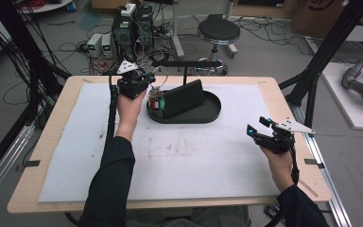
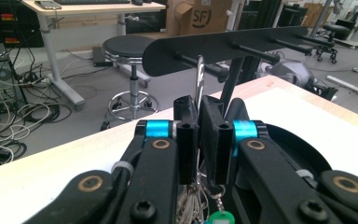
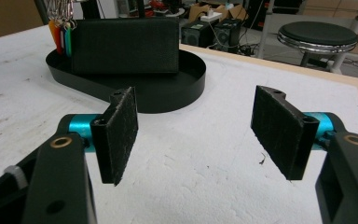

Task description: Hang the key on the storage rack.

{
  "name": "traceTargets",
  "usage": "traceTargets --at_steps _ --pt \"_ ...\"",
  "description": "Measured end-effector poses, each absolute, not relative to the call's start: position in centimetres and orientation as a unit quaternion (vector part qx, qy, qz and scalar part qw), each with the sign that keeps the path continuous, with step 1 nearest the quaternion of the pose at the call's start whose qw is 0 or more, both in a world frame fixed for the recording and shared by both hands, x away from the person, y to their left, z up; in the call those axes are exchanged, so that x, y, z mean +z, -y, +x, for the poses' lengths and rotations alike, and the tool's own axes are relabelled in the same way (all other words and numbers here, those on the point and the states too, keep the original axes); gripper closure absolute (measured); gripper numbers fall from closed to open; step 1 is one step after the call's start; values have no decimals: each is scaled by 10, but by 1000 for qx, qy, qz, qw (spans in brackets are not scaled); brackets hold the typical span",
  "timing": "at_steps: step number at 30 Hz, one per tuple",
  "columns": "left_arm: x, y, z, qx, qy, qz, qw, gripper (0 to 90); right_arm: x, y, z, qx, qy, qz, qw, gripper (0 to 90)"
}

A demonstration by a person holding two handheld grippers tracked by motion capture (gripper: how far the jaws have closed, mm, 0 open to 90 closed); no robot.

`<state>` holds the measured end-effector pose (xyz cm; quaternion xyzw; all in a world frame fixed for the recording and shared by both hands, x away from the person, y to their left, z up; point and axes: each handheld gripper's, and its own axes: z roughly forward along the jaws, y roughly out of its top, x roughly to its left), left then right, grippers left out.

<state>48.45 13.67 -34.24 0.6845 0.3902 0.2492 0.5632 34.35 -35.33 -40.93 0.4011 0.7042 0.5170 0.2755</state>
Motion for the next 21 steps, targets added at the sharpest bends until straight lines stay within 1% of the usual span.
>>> traceTargets --at_steps 6,8,13,15,21 --pt "-342 -138 483 257 -393 686 556 800 -410 353 344 516 -706 399 276 322" --pt "-343 -138 482 260 -393 687 553 776 -409 353 344 516 -706 399 276 323" --pt "-345 -139 479 272 -399 689 540 673 -409 353 343 516 -706 398 277 323" --pt "-345 -139 476 280 -398 692 534 659 -409 353 344 516 -706 397 277 323" --pt "-346 -142 460 296 -392 692 529 518 -410 353 344 516 -706 399 275 322"
